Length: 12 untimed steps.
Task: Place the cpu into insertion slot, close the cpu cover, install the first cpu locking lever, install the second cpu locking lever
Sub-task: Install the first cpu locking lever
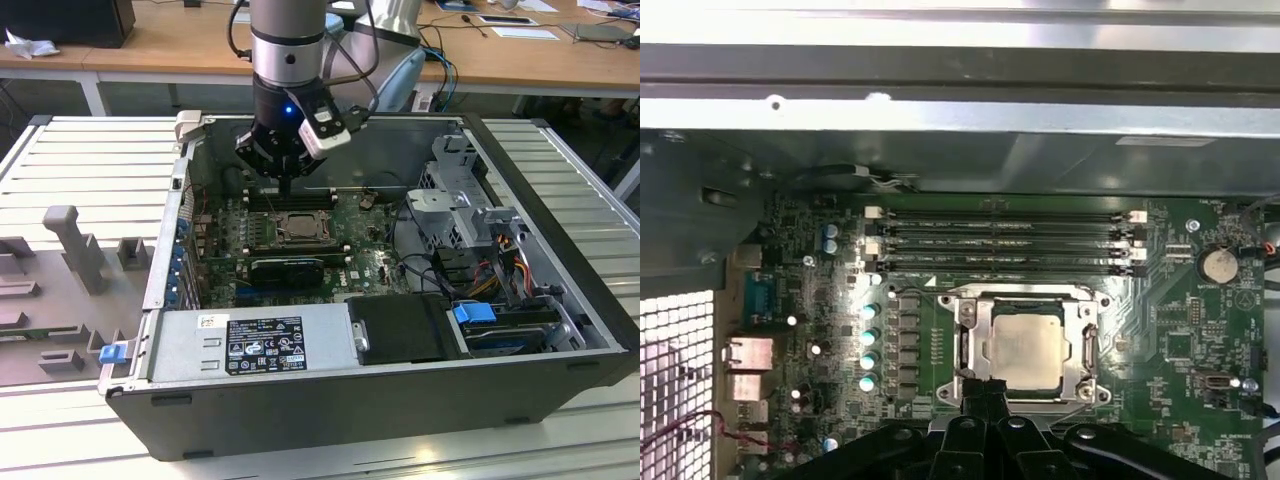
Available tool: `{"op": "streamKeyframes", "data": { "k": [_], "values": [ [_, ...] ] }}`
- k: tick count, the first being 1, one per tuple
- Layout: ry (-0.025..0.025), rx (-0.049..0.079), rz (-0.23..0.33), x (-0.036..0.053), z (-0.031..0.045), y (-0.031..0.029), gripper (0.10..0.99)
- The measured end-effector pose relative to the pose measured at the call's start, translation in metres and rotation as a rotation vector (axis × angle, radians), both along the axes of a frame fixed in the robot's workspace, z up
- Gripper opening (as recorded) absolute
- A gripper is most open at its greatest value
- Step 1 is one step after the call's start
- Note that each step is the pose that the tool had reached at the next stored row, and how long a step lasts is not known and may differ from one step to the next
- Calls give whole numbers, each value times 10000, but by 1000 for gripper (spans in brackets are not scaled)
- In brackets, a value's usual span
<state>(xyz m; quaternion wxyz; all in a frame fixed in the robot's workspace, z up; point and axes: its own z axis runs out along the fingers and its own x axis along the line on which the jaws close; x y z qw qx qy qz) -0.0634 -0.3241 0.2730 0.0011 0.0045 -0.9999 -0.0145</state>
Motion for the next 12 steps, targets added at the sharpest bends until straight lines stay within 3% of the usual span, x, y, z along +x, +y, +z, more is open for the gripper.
{"op": "streamKeyframes", "data": {
  "k": [12],
  "values": [
    [-75,97,-1,-401,-67,28,106]
  ]
}}
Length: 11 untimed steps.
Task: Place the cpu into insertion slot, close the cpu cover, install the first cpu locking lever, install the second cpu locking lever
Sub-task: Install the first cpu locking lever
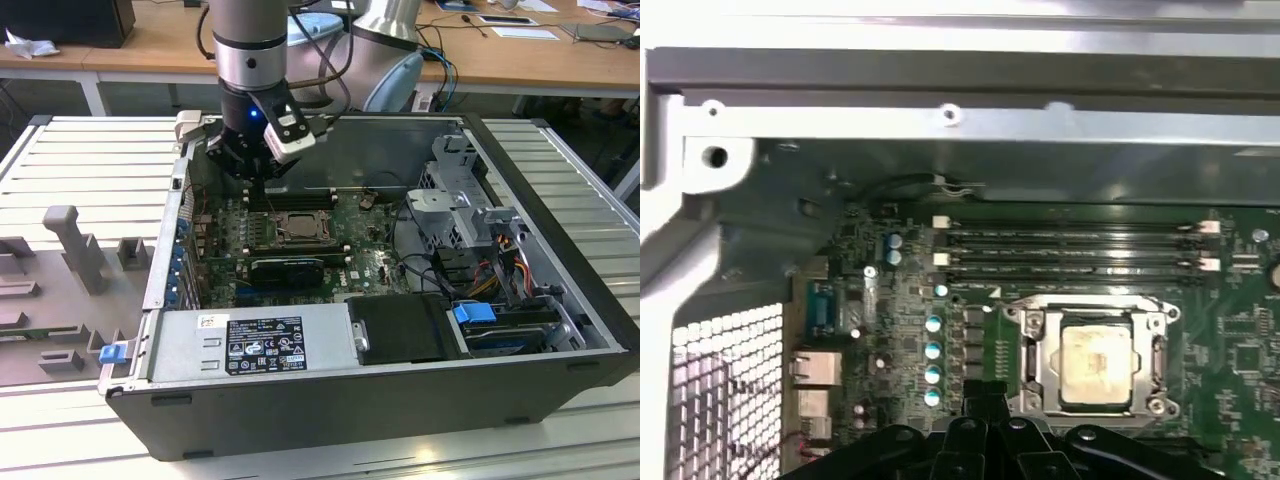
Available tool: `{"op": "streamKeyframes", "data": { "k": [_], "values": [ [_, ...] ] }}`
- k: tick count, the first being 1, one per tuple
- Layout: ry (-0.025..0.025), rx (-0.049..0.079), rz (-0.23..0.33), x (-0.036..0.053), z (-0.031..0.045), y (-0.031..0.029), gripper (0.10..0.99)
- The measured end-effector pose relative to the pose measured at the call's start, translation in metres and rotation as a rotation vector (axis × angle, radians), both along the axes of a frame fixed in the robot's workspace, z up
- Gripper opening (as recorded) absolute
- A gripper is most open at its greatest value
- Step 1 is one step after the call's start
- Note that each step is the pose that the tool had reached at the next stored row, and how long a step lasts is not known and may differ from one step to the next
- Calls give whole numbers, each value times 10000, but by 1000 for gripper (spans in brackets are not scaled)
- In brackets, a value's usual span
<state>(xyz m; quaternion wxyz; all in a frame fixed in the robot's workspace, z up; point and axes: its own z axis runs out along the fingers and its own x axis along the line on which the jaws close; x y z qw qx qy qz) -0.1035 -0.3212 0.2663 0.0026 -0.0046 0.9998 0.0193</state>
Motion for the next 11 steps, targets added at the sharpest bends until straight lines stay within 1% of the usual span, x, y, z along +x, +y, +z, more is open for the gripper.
{"op": "streamKeyframes", "data": {
  "k": [1,2,4,6,7,8,10,11],
  "values": [
    [0,1,1,-21,-14,15,106],
    [-1,14,0,-37,-39,42,106],
    [0,45,1,-49,-60,103,106],
    [-1,56,0,-52,-68,163,106],
    [-1,57,-1,-52,-73,213,106],
    [0,57,0,-52,-76,242,106],
    [0,60,0,-54,-83,290,106],
    [-1,61,-1,-54,-85,301,106]
  ]
}}
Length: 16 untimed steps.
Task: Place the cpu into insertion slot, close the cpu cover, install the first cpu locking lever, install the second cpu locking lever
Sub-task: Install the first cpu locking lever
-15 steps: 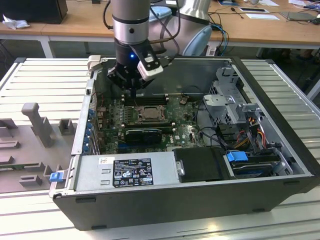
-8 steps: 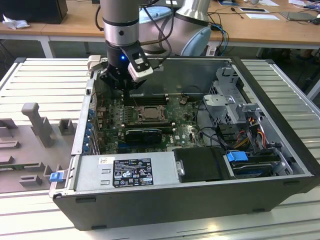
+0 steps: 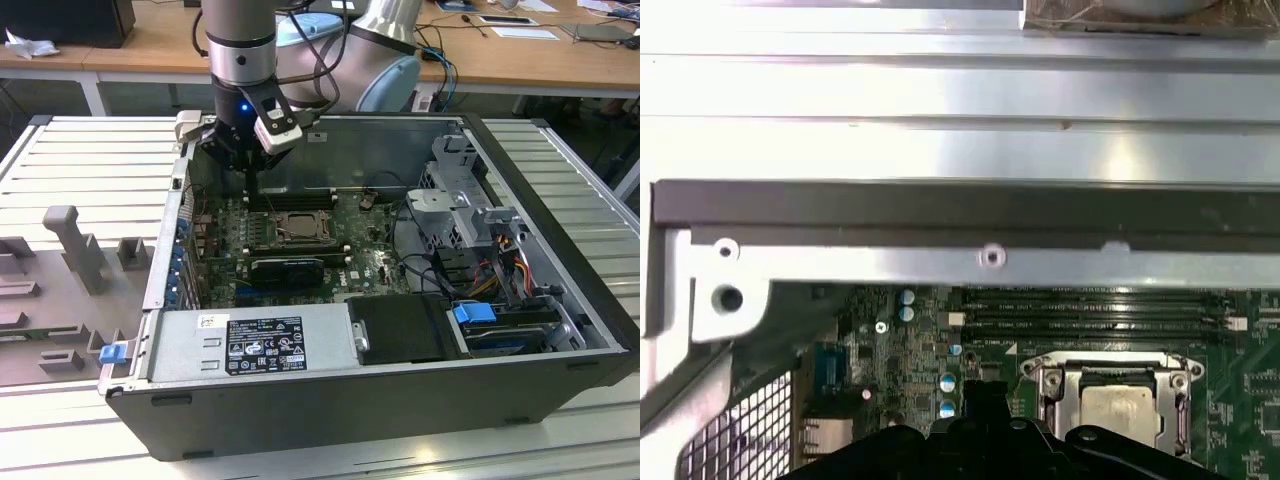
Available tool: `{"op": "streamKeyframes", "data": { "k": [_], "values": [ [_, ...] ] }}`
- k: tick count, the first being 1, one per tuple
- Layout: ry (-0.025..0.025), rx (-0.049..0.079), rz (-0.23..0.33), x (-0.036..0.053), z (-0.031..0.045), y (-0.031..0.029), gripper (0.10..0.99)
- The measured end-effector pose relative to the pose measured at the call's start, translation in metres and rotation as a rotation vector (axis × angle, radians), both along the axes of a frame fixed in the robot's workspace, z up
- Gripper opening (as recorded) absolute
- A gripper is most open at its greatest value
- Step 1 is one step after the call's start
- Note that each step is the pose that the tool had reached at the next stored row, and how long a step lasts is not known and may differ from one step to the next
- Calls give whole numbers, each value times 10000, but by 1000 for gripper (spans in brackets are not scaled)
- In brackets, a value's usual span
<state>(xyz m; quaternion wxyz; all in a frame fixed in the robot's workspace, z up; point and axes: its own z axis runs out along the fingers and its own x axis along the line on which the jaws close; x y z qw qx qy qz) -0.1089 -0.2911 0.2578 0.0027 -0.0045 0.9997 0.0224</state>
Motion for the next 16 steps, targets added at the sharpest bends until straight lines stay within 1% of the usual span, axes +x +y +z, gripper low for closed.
{"op": "streamKeyframes", "data": {
  "k": [4,8,12,16],
  "values": [
    [0,1,2,10,-10,13,106],
    [0,1,0,46,-14,13,106],
    [1,0,1,135,-17,13,106],
    [2,-1,0,183,-17,13,106]
  ]
}}
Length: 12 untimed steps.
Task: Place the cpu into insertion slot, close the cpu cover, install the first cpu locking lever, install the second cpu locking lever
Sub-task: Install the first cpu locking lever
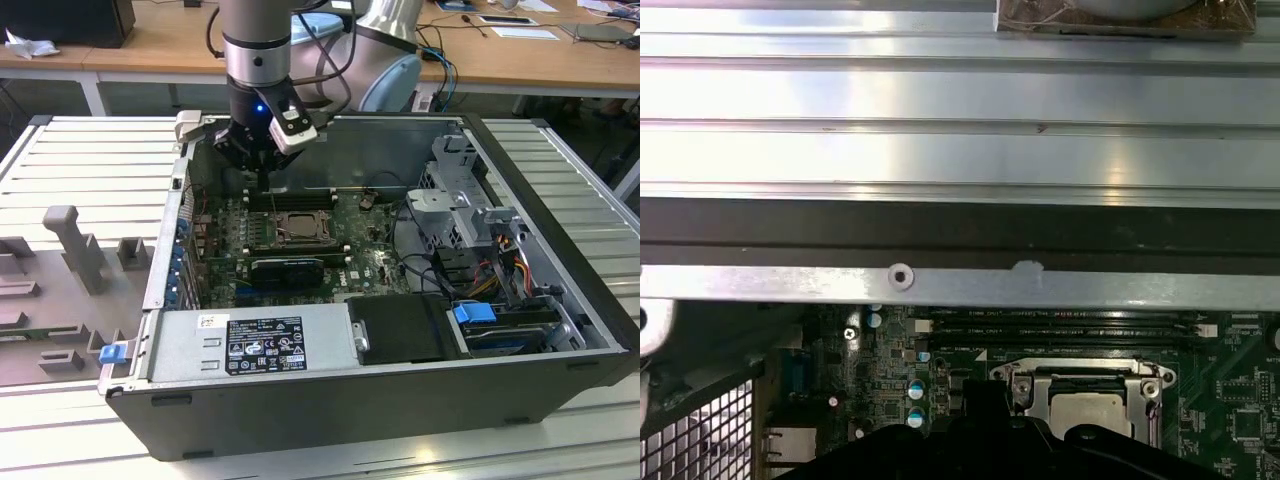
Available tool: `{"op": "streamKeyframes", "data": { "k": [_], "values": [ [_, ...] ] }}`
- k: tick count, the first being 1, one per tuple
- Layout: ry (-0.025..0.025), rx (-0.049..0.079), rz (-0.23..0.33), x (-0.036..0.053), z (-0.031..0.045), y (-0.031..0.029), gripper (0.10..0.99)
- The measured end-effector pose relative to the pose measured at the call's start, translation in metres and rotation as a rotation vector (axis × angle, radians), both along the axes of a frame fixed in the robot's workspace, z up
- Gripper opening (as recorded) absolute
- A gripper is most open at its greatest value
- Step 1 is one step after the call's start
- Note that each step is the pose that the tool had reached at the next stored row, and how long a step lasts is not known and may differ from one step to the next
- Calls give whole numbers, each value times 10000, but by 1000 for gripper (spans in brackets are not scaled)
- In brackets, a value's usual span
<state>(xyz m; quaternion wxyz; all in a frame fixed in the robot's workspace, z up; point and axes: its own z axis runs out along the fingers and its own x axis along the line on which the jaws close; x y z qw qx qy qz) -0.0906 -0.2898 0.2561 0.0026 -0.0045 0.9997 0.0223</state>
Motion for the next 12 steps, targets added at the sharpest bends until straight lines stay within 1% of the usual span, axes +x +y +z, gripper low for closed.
{"op": "streamKeyframes", "data": {
  "k": [6,11,12],
  "values": [
    [-1,1,0,65,-1,0,106],
    [-1,1,2,159,-6,0,106],
    [-1,1,-2,229,-11,0,106]
  ]
}}
